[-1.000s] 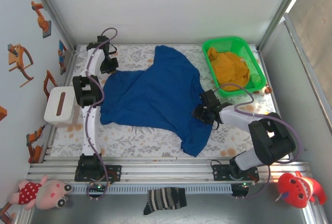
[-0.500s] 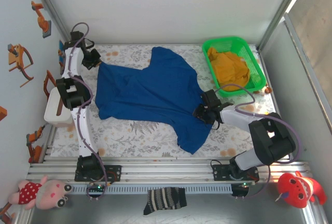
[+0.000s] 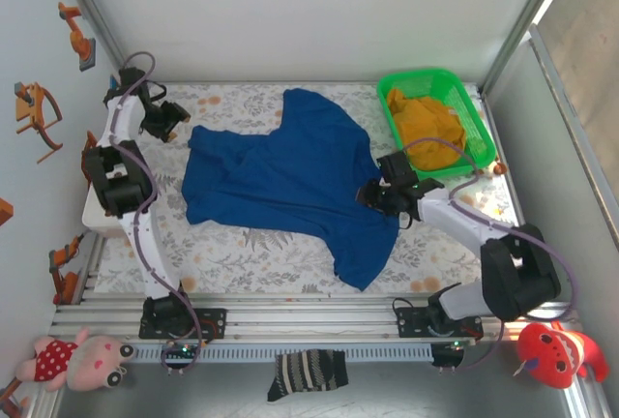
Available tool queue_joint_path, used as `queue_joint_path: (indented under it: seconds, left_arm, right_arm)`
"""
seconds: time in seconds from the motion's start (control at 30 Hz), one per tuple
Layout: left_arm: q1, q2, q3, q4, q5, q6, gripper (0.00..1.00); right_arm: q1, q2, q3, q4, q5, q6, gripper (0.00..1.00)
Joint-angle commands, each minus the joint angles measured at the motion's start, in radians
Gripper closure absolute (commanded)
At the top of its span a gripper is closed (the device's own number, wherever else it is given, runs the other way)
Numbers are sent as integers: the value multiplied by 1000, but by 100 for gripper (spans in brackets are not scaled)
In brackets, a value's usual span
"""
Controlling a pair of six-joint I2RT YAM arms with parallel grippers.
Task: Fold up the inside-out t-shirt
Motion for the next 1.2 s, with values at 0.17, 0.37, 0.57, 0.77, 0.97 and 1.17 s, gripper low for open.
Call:
queue_joint_path:
  seconds: [0.17, 0.37, 0.57, 0.77, 0.97, 1.17]
  left_arm:
    - [-19, -508, -655, 169, 55, -11, 43]
    - [-84, -564, -790, 88, -87, 102, 43]
    - [-118, -510, -787, 29, -200, 161, 43]
    - [-122, -502, -782, 2, -281, 184, 43]
    - [-122, -452, -773, -19, -263, 210, 44]
    - [-123, -416, -771, -11, -220, 216, 58]
  right_arm:
    - [45, -164, 16, -179, -11, -57, 64]
    - [137, -196, -10, -224, 57, -39, 60]
    - [167, -184, -64, -172, 75, 4, 59]
    - [176, -161, -75, -147, 94, 24, 60]
    - [176, -165, -67, -148, 110, 28, 60]
    - [177, -182, -65, -153, 120, 29, 60]
